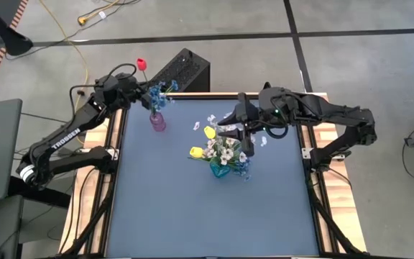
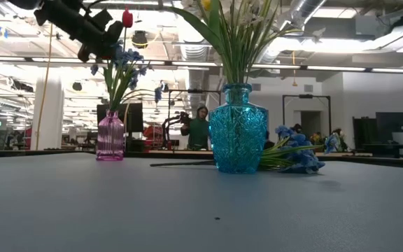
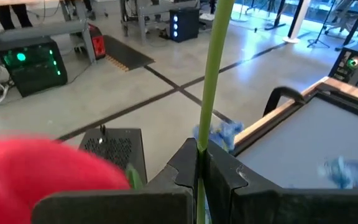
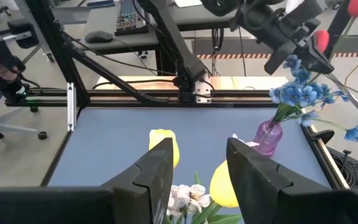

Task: Sort flowers into vase by color
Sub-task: Put the left red flower into the violet vase

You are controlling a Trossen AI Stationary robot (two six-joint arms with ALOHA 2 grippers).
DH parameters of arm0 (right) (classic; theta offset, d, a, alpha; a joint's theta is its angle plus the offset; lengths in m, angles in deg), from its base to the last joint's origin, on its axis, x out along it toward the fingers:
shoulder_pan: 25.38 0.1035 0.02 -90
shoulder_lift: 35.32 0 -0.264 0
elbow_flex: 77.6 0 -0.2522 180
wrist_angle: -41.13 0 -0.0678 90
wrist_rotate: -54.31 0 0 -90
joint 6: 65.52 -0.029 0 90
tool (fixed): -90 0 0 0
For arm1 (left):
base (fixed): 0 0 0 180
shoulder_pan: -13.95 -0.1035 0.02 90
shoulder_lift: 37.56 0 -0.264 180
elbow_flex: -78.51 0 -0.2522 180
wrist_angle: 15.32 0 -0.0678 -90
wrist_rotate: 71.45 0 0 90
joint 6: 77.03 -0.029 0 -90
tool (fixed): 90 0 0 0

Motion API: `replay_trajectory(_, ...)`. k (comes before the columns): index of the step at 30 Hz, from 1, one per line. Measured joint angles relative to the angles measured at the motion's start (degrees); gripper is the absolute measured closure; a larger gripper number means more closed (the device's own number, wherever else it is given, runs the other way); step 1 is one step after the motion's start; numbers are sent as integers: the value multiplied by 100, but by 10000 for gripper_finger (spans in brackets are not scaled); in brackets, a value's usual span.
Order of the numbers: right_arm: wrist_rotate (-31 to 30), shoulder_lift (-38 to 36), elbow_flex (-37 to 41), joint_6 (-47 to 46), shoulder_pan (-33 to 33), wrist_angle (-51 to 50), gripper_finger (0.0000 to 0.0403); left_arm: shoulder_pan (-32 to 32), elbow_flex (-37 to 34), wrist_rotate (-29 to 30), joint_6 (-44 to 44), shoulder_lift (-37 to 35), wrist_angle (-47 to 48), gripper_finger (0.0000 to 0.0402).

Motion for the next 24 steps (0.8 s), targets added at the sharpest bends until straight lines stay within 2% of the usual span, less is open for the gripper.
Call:
replay_trajectory(12, 4, 0, -2, -59, 38, -2, 227, 0, -477, -11, 137, 0, 22, 401)
replay_trajectory(24, 4, 0, -5, -59, 63, 7, 227, -2, -568, -4, 148, -4, 51, 401)
